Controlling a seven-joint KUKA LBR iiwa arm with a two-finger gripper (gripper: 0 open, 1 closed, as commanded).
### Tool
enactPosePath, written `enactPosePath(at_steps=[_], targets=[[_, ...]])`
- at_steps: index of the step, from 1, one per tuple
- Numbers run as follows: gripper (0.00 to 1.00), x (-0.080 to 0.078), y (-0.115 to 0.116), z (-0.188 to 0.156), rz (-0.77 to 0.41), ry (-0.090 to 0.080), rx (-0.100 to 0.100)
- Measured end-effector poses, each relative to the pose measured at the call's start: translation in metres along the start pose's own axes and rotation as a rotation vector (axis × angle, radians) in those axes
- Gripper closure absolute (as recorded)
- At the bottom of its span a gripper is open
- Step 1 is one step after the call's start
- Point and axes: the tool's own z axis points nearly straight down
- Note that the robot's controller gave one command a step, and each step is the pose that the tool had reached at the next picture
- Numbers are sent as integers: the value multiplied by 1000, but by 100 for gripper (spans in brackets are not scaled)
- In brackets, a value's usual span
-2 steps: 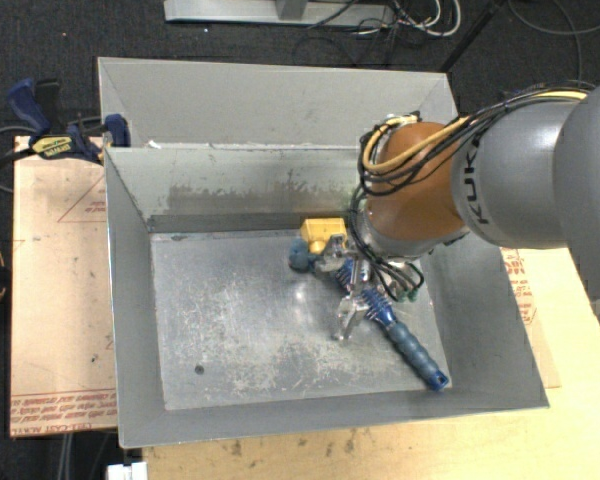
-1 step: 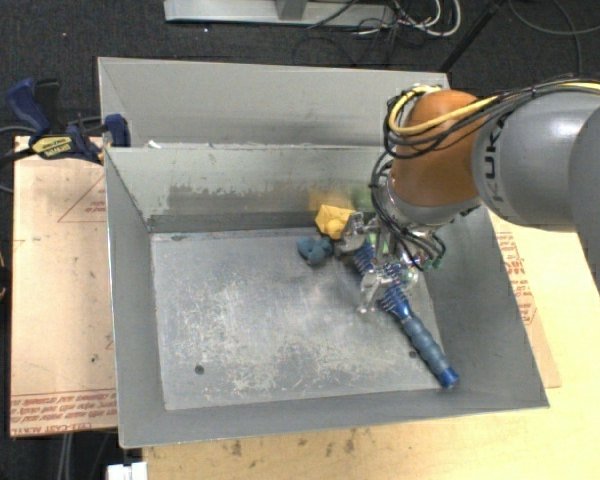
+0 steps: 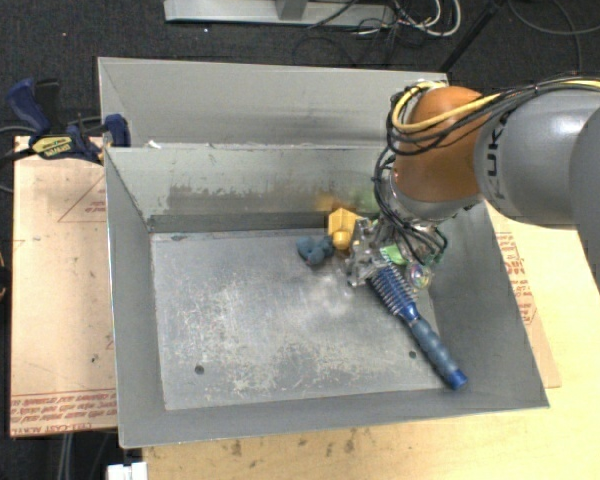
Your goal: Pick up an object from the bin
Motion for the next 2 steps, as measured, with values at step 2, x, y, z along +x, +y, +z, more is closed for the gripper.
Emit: enactPosePath(at_steps=[2], targets=[[0, 5, -60, 3, -27, -1, -1]])
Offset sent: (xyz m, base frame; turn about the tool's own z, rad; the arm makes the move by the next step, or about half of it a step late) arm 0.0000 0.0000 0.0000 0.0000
